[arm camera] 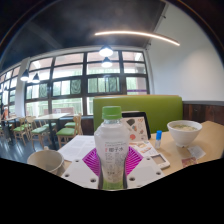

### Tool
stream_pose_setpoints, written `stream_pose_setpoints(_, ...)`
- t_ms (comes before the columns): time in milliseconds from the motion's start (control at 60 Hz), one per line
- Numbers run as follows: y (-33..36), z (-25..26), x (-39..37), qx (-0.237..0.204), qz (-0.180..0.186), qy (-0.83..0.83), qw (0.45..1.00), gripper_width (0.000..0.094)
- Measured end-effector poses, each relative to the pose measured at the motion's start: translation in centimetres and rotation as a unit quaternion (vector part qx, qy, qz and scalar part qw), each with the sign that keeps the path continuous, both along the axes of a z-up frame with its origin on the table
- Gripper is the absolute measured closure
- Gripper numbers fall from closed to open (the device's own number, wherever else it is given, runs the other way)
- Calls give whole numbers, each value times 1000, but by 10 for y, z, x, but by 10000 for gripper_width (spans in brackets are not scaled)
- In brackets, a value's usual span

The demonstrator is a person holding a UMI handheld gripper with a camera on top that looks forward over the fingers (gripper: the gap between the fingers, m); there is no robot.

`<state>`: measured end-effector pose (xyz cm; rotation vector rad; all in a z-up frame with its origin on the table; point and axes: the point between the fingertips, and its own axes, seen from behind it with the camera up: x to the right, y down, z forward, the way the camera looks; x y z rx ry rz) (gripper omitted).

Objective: Pour water

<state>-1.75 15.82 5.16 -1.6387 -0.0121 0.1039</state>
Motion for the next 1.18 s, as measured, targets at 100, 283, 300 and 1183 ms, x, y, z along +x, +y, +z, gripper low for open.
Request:
stream_pose_setpoints(100,2,27,12,-5,6,-11,1000,631)
stream_pose_setpoints(283,1,31,12,-9,8,-17,1000,627)
stream_pose_setpoints(300,1,30,12,-10,8,-17,1000,627)
stream_pose_setpoints(1183,-344,78,39,-26,84,-8,996,120)
